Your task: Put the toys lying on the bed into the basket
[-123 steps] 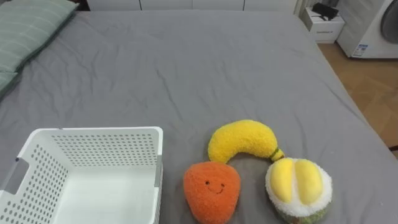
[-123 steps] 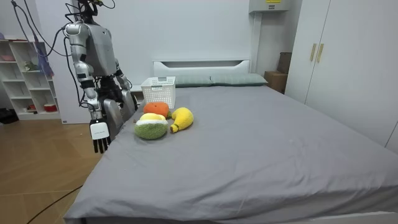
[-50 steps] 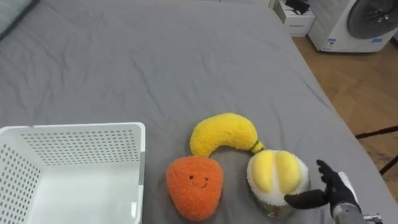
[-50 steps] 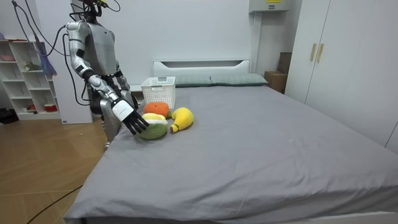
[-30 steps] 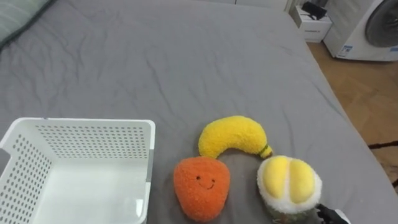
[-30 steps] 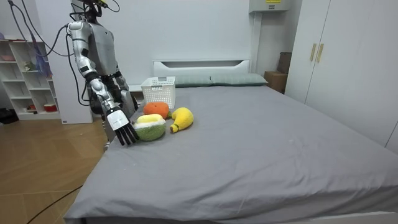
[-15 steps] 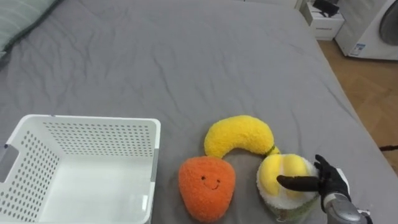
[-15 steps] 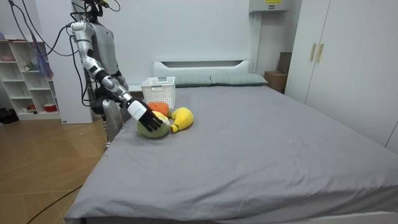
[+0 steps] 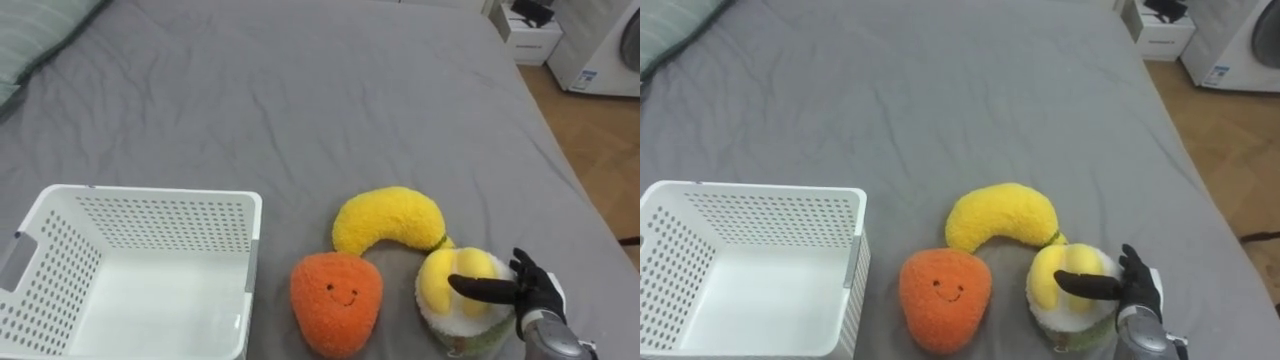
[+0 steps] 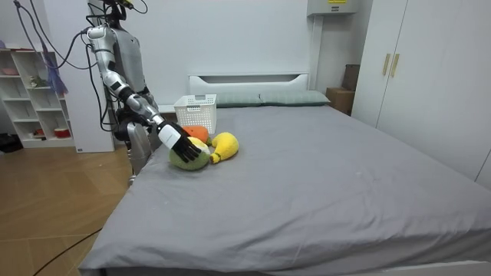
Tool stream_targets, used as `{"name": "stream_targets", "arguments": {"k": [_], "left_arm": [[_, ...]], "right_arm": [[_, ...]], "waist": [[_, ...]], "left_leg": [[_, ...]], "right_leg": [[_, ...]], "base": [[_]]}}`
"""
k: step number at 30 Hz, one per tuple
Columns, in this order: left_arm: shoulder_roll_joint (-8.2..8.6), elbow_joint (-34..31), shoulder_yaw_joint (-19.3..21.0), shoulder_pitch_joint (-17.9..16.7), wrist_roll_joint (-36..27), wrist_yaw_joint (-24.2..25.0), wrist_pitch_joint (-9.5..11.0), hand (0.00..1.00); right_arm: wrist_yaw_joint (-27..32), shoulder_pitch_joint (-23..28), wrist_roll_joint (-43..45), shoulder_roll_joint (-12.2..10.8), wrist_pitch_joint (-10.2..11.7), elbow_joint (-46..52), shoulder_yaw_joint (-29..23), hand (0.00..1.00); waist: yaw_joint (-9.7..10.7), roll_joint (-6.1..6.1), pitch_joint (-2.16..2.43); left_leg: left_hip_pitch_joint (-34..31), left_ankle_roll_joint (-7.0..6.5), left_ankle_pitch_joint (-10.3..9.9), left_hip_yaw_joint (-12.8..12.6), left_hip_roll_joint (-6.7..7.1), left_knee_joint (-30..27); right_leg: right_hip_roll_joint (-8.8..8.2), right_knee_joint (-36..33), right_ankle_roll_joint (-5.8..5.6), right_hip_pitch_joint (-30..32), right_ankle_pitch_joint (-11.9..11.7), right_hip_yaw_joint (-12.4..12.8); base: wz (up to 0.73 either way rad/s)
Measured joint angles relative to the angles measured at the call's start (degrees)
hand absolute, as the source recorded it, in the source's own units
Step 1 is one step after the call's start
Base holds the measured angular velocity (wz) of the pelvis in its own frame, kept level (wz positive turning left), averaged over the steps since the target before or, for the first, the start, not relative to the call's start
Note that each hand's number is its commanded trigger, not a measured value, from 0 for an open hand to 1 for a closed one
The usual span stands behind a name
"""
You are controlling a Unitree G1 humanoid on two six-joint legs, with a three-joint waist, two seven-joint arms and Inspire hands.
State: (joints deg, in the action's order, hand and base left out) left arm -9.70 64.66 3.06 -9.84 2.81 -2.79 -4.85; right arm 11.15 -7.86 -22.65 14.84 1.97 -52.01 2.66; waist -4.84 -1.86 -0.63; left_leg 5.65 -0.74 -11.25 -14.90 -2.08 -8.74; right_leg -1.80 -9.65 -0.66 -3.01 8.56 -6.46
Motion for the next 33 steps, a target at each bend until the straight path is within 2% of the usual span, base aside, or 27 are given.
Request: {"name": "stream_targets", "arguments": {"k": [7,8,9,10,16,23,29,33], "left_arm": [[-0.08,0.0,0.3,-0.1,0.2,-0.1,0.0,0.00],[-0.08,0.0,0.2,-0.2,0.2,-0.2,0.0,0.00],[-0.08,0.0,0.2,-0.2,0.2,-0.3,0.0,0.00],[-0.08,0.0,0.2,-0.2,0.2,-0.3,0.0,0.00],[-0.13,0.1,0.2,-0.4,-0.1,-0.3,0.0,0.00],[-0.21,0.1,0.2,-0.1,-1.0,-0.7,0.1,0.00],[-0.21,0.1,0.2,0.3,-1.0,-0.8,0.1,0.00],[-0.21,0.0,0.1,0.4,-1.0,-0.8,0.2,0.00]], "right_arm": [[-0.3,0.4,2.9,0.0,0.0,-0.5,0.6,0.00],[-0.3,0.6,3.2,0.0,-0.1,-1.5,0.6,0.69],[-0.3,0.7,3.3,0.0,-0.2,-1.8,0.7,0.89],[-0.3,1.2,3.8,0.0,-0.3,-2.4,0.7,1.00],[-0.1,1.2,10.1,-0.2,-0.3,-8.4,0.6,1.00],[-0.2,0.1,20.9,-0.5,-0.3,-10.6,0.5,1.00],[-0.2,0.0,23.4,-1.4,-0.7,-10.8,0.6,1.00],[-0.2,0.0,23.4,-1.3,-0.8,-10.6,0.6,1.00]], "waist": [[0.0,-0.41,0.26],[0.0,-0.50,0.32],[-0.1,-0.53,0.33],[-0.1,-0.58,0.36],[0.0,-0.75,0.51],[-0.2,-1.24,0.25],[-0.2,-1.35,0.03],[-0.2,-1.38,0.05]], "left_leg": [[0.0,0.00,0.0,0.0,0.00,0.0],[0.0,0.00,0.0,0.0,0.00,0.0],[0.0,0.00,0.0,0.0,0.00,0.0],[0.0,0.00,0.0,0.0,0.00,0.0],[0.1,0.00,0.0,0.1,-0.01,0.0],[-0.1,0.01,0.0,0.1,0.01,0.0],[-0.3,0.01,0.0,0.6,0.10,0.1],[-0.3,0.00,0.0,0.9,0.18,0.1]], "right_leg": [[-0.03,0.0,0.00,-0.1,0.0,0.0],[-0.04,0.0,0.00,-0.1,0.0,0.1],[-0.04,0.0,0.00,-0.1,0.0,0.1],[-0.03,0.0,0.00,-0.1,0.0,0.1],[-0.04,0.0,0.00,-0.3,0.0,-0.1],[0.01,0.0,0.00,-0.1,0.0,-0.1],[-0.06,0.0,-0.04,0.0,0.1,-0.4],[-0.11,0.0,-0.07,0.0,0.1,-0.7]], "base": [[0.00],[0.00],[0.00],[0.00],[0.00],[0.00],[0.01],[0.04]]}}
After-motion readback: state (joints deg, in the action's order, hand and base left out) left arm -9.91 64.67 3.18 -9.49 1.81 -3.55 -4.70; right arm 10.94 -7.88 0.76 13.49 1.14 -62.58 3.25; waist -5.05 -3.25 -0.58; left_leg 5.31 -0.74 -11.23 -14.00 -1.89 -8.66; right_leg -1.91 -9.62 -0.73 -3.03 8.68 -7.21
